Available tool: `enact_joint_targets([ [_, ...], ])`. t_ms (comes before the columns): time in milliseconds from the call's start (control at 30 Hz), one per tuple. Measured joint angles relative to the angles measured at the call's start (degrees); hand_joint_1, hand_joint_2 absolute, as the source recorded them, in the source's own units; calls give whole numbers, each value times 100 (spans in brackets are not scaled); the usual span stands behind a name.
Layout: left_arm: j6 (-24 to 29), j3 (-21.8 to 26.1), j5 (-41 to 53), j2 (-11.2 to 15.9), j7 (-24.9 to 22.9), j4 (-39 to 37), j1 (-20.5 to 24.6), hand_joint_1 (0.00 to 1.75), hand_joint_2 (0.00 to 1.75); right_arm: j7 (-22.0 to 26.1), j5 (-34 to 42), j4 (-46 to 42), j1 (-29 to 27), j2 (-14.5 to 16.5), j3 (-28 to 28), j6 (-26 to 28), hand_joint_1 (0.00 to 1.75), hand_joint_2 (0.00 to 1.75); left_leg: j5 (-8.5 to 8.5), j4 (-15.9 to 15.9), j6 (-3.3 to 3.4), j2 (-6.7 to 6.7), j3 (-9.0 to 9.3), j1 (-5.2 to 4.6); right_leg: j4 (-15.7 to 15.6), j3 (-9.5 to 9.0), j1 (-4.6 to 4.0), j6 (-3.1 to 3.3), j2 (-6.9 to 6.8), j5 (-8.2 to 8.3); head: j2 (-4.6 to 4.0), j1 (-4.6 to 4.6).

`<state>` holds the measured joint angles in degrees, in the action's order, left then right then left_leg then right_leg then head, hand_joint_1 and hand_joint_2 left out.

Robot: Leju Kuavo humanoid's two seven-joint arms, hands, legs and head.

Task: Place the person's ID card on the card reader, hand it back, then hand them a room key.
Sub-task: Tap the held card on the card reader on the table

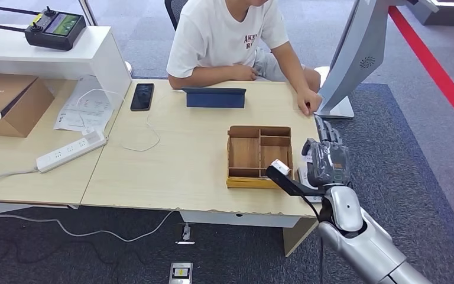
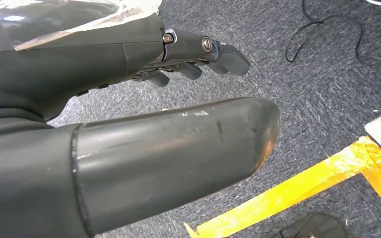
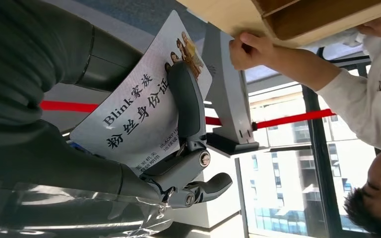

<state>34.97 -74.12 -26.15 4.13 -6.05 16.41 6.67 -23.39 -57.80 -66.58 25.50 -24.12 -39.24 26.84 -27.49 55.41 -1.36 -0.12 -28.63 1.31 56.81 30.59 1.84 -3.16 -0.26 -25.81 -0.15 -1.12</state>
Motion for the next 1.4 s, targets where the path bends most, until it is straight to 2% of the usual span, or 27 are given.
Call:
enact_joint_targets([
  [733, -21, -2, 124, 0, -101, 1, 37, 0, 0, -59, 147, 426, -568, -118, 433, -246, 175, 175, 0, 0, 0, 0, 0, 0, -1, 0, 0, 0, 0, 0, 0, 1],
  [1400, -96, -2, 207, 0, -144, 35, 74, 0, 0, 196, 234, 800, -783, 90, 473, -374, 175, 175, 0, -1, 0, 0, -1, 0, -1, 0, 0, 0, 0, 0, 0, 1],
])
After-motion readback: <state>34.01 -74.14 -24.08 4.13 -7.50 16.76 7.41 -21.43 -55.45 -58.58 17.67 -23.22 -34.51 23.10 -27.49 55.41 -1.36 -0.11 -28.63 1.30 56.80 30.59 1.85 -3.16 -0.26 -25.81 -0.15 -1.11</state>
